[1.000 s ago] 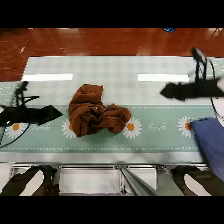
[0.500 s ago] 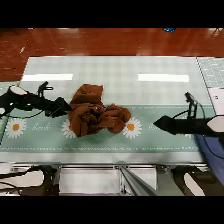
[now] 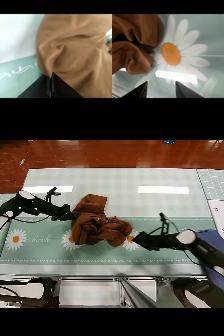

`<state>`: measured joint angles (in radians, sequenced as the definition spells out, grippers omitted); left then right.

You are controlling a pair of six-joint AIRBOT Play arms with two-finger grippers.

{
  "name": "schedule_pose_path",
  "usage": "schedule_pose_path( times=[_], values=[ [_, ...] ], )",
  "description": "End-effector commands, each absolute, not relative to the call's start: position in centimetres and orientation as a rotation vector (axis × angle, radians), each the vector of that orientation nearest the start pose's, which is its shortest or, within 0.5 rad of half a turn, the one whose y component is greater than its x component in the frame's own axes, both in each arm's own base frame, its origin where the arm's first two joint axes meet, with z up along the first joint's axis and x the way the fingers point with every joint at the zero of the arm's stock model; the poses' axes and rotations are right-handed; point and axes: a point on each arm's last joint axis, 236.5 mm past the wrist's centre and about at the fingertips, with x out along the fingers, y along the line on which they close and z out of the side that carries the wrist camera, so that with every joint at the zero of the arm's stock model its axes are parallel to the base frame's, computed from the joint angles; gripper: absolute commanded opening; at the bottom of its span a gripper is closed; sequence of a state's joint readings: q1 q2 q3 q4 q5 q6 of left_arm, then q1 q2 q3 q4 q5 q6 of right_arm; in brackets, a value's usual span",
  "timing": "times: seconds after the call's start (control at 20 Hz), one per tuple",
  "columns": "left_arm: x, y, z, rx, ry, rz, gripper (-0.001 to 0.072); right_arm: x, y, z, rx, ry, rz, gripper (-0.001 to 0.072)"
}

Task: Fold the shirts.

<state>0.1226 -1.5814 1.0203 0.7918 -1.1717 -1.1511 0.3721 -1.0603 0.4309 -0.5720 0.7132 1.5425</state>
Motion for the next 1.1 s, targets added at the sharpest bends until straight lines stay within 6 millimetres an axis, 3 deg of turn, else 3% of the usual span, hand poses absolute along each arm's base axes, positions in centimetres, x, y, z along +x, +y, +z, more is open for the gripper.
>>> schedule_pose_path(
  times=[0.0,0.2,0.25,0.3,0.35,0.45,0.5,0.6,0.7,0.8,0.9,0.95,1.05],
  values=[
    [36.5,-11.2,-7.9,-0.591,1.453,-0.517,0.0017,23.9,27.8,-9.4,0.832,1.461,0.391,0.0406],
    [36.5,-11.2,-7.9,-0.591,1.453,-0.517,0.0017,26.8,31.3,-9.8,0.803,1.466,0.43,0.0405],
    [36.5,-11.2,-7.9,-0.591,1.453,-0.517,0.0017,27.9,32.0,-9.7,0.803,1.458,0.438,0.0372],
    [36.5,-11.3,-7.9,-0.59,1.453,-0.518,0.0017,28.5,32.7,-9.5,0.797,1.46,0.461,0.0257],
    [36.6,-11.3,-7.9,-0.594,1.452,-0.519,0.0017,29.1,33.7,-8.8,0.768,1.458,0.53,0.0042],
    [37.2,-10.9,-6.8,-0.596,1.423,-0.521,0.0017,30.5,35.1,-4.4,0.693,1.399,0.72,0.0023],
    [38.0,-10.5,-5.1,-0.605,1.385,-0.531,0.0017,31.8,34.8,-1.7,0.654,1.347,0.771,0.0022],
    [41.0,-9.3,1.1,-0.645,1.211,-0.553,0.0016,36.2,32.0,5.5,0.565,1.175,0.779,0.0022],
    [44.2,-8.2,11.7,-0.711,0.924,-0.603,0.0017,40.4,27.6,14.3,0.49,0.962,0.719,0.0022],
    [44.5,-7.7,22.8,-0.691,0.659,-0.669,0.0017,42.0,23.2,23.6,0.416,0.762,0.664,0.0022],
    [42.6,-7.3,32.0,-0.566,0.441,-0.67,0.0016,40.9,19.8,31.6,0.333,0.601,0.621,0.0022],
    [41.2,-7.2,35.9,-0.508,0.346,-0.66,0.0017,39.4,18.3,35.3,0.279,0.527,0.601,0.0022],
    [37.4,-7.3,42.1,-0.377,0.199,-0.63,0.0016,35.6,15.9,40.8,0.184,0.402,0.556,0.0022]
  ],
)
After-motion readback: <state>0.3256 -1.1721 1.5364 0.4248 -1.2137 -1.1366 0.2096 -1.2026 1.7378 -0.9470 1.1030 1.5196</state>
